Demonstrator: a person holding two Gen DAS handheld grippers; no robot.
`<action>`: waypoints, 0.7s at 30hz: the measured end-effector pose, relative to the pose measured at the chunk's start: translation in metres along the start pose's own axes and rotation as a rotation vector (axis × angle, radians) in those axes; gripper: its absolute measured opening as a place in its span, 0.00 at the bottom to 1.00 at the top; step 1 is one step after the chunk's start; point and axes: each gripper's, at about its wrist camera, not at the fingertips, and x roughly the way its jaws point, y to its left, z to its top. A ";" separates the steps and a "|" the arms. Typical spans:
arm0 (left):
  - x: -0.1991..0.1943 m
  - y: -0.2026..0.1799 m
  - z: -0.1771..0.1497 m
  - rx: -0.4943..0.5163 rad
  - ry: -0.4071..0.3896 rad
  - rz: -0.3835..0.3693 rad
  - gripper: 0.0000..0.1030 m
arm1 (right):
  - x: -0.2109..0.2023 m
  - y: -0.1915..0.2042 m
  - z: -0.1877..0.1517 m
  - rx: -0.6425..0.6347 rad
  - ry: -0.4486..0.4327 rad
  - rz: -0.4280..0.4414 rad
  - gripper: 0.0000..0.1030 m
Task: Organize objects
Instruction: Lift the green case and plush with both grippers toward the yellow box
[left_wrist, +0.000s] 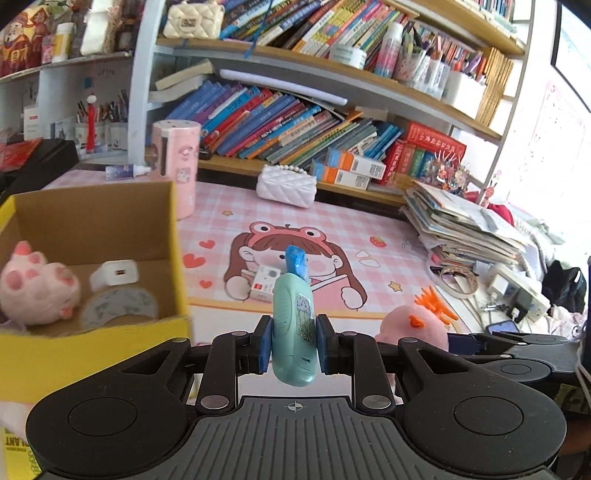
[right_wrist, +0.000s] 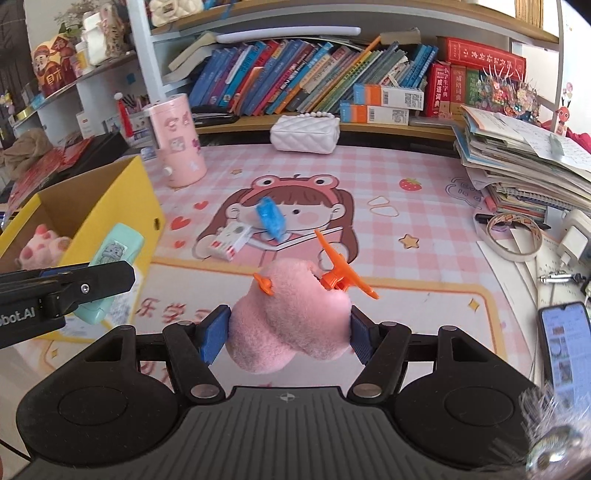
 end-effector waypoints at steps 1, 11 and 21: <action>-0.006 0.004 -0.003 -0.002 -0.003 0.001 0.22 | -0.004 0.006 -0.002 -0.003 -0.002 -0.001 0.63; -0.065 0.053 -0.034 -0.050 -0.004 0.043 0.22 | -0.036 0.075 -0.034 -0.038 0.000 0.021 0.62; -0.109 0.104 -0.063 -0.111 0.016 0.112 0.22 | -0.054 0.142 -0.066 -0.100 0.025 0.071 0.62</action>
